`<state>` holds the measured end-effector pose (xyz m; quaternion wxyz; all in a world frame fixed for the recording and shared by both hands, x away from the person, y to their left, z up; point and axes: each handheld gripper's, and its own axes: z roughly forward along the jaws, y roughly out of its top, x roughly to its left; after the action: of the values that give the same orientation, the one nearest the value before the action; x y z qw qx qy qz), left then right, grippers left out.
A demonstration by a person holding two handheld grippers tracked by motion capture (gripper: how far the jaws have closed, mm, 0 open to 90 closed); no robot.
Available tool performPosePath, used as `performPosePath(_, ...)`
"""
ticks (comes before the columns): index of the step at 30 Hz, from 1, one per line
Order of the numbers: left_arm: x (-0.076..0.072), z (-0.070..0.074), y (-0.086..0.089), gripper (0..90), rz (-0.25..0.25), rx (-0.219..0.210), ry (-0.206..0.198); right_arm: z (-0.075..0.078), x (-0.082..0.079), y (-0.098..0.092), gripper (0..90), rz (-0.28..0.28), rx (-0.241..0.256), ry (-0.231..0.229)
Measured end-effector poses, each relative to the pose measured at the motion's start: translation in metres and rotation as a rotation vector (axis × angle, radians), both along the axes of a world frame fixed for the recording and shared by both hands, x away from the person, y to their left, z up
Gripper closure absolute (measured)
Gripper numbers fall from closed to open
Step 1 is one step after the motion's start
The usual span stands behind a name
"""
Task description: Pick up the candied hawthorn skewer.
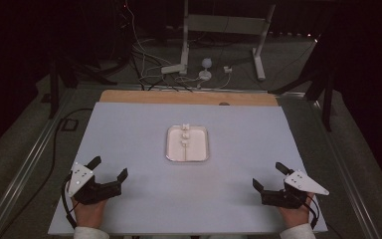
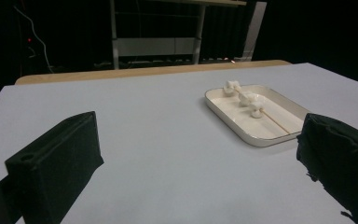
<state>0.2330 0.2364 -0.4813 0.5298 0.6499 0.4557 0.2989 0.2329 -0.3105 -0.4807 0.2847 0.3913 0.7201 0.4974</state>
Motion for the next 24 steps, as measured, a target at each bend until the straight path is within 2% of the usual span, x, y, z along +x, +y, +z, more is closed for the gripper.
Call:
performPosePath(9,0.000,-0.002,0.000,0.5,0.015,0.014,0.009,-0.002,0.001,0.001,0.1,-0.018,-0.009,0.005)
performPosePath(13,0.002,0.006,-0.002,0.5,0.015,-0.010,0.029,-0.004,0.003,0.002,0.1,-0.013,0.002,0.010)
performPosePath(16,0.007,0.012,-0.005,0.5,0.010,-0.001,0.038,-0.005,0.004,0.003,0.0,-0.015,0.007,0.029)
performPosePath(18,0.012,0.019,-0.012,0.5,0.005,0.016,0.049,-0.005,0.004,0.004,0.0,-0.015,-0.004,0.024)
performPosePath(24,0.025,0.030,-0.023,0.5,-0.017,0.025,0.061,-0.003,0.002,0.004,0.0,-0.023,-0.005,0.015)
